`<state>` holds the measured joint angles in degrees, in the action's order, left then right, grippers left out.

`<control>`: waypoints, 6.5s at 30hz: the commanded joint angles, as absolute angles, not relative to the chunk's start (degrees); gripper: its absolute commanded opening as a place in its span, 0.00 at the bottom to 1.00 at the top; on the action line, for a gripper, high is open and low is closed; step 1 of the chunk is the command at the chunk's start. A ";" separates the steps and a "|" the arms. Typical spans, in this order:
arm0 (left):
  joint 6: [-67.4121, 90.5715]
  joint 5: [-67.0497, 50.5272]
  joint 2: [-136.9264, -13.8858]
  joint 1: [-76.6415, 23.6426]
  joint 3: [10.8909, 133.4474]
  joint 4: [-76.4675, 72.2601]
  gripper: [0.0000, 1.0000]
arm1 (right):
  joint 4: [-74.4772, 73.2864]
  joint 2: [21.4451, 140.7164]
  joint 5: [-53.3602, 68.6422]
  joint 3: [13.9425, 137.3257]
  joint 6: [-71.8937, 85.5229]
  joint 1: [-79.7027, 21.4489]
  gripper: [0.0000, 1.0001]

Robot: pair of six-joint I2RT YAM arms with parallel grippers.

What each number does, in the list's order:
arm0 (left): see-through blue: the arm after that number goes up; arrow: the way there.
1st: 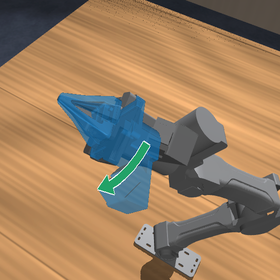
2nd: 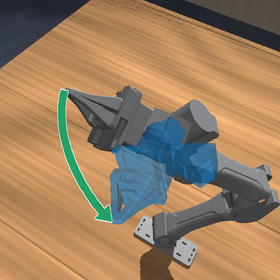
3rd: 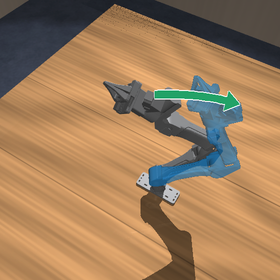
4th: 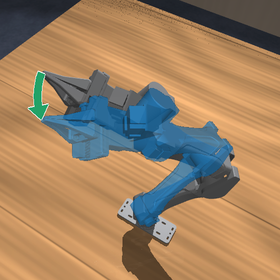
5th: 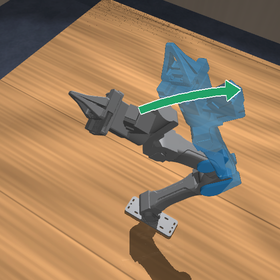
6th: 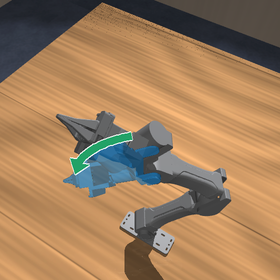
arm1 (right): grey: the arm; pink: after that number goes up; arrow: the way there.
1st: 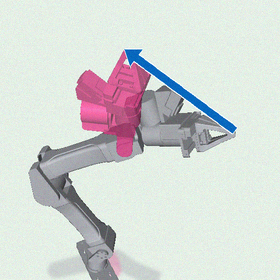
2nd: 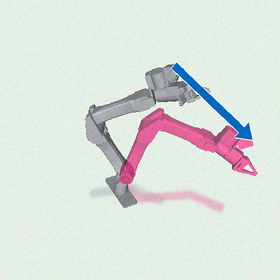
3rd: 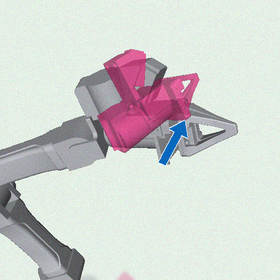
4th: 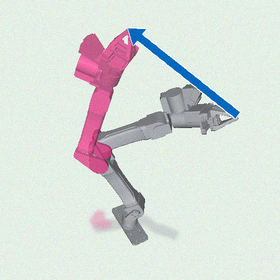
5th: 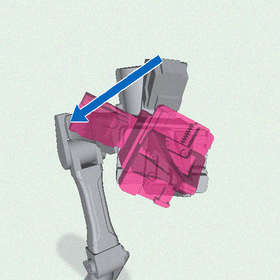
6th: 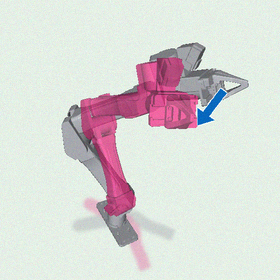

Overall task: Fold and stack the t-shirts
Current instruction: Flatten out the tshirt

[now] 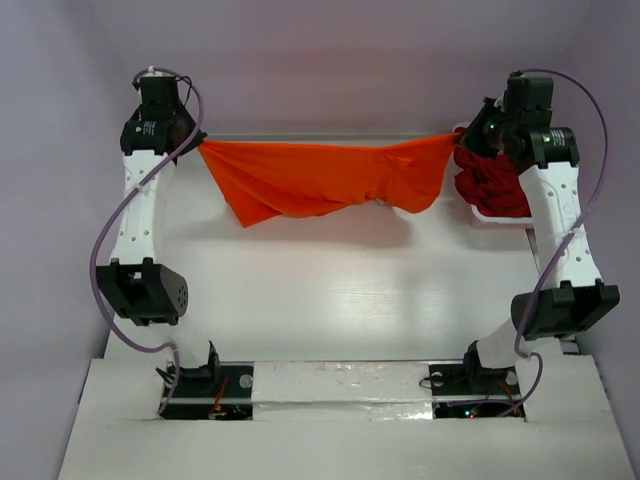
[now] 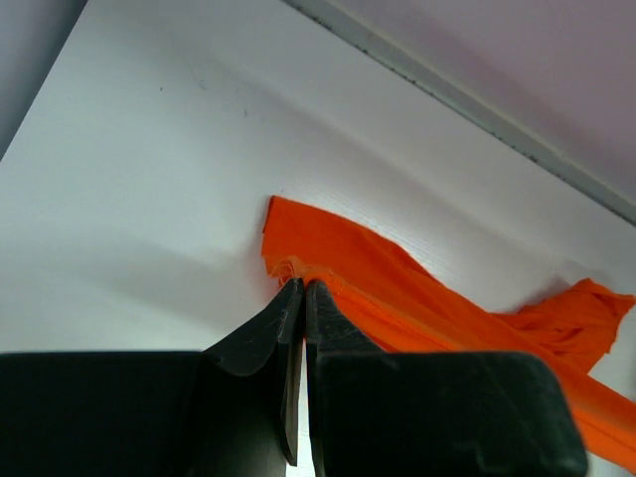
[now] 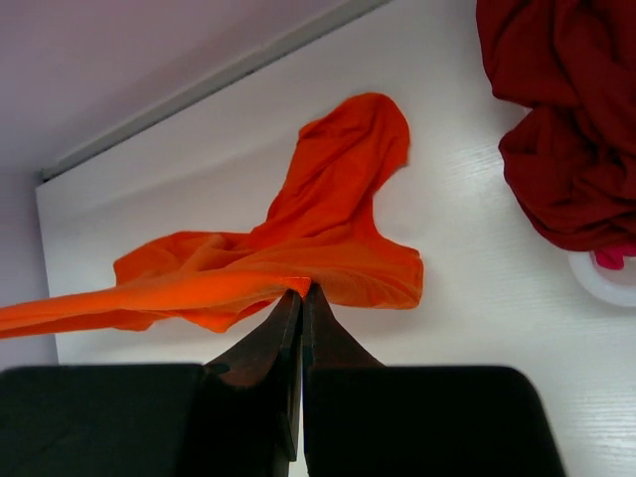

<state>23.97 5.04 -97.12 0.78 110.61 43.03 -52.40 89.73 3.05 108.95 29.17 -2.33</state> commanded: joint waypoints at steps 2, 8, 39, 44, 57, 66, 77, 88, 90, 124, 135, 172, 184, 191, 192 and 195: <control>24.70 5.72 -94.14 1.41 115.75 40.96 0.00 | -52.56 89.56 2.20 115.04 27.33 -1.49 0.00; 25.05 3.87 -88.53 1.41 115.76 38.68 0.00 | -52.03 85.44 3.95 114.61 27.16 -1.49 0.00; 25.13 7.47 -69.96 1.93 104.77 32.88 0.00 | -50.55 81.03 -2.37 125.34 24.43 -0.97 0.00; 27.86 4.93 -72.94 1.93 104.23 30.41 0.00 | -50.62 84.37 -1.59 126.99 24.78 -0.35 0.00; 25.58 4.57 -60.83 1.93 103.36 32.52 0.00 | -49.22 70.68 2.28 119.10 25.49 -0.35 0.00; 25.93 5.88 -49.05 1.93 98.18 32.08 0.00 | -47.72 52.06 -1.92 106.09 25.23 -0.35 0.00; 26.19 7.29 -35.87 0.53 98.35 33.49 0.00 | -46.85 36.14 -4.83 99.76 26.80 -0.35 0.00; 27.24 7.56 -40.86 0.00 84.83 25.32 0.00 | -37.19 44.55 2.28 92.21 29.00 -0.35 0.00; 27.68 7.38 -44.55 0.00 80.78 21.46 0.00 | -32.20 48.84 3.08 88.01 29.79 -0.35 0.00; 25.49 7.91 -25.85 0.00 76.99 27.93 0.00 | -40.86 29.28 1.23 81.83 26.98 -0.35 0.00; 25.40 8.88 -25.31 -1.23 84.98 30.59 0.00 | -39.13 26.89 -1.49 82.97 27.07 -0.35 0.00; 28.92 -3.16 -42.57 8.35 63.63 12.20 0.00 | -23.11 49.34 3.51 74.01 28.83 -0.88 0.00; 30.76 -6.24 -16.80 7.82 63.19 20.73 0.00 | -41.21 16.81 3.52 70.75 26.64 -0.88 0.00; 29.80 -2.73 -15.89 4.05 67.14 24.26 0.00 | -40.53 11.69 4.57 68.47 28.21 -2.02 0.00; 29.19 -2.55 -16.78 4.04 70.28 24.61 0.00 | -38.69 12.04 5.61 68.29 28.56 -2.02 0.00; 28.30 0.86 -20.12 2.37 76.27 26.10 0.00 | -36.31 13.62 6.33 69.43 29.97 -2.02 0.00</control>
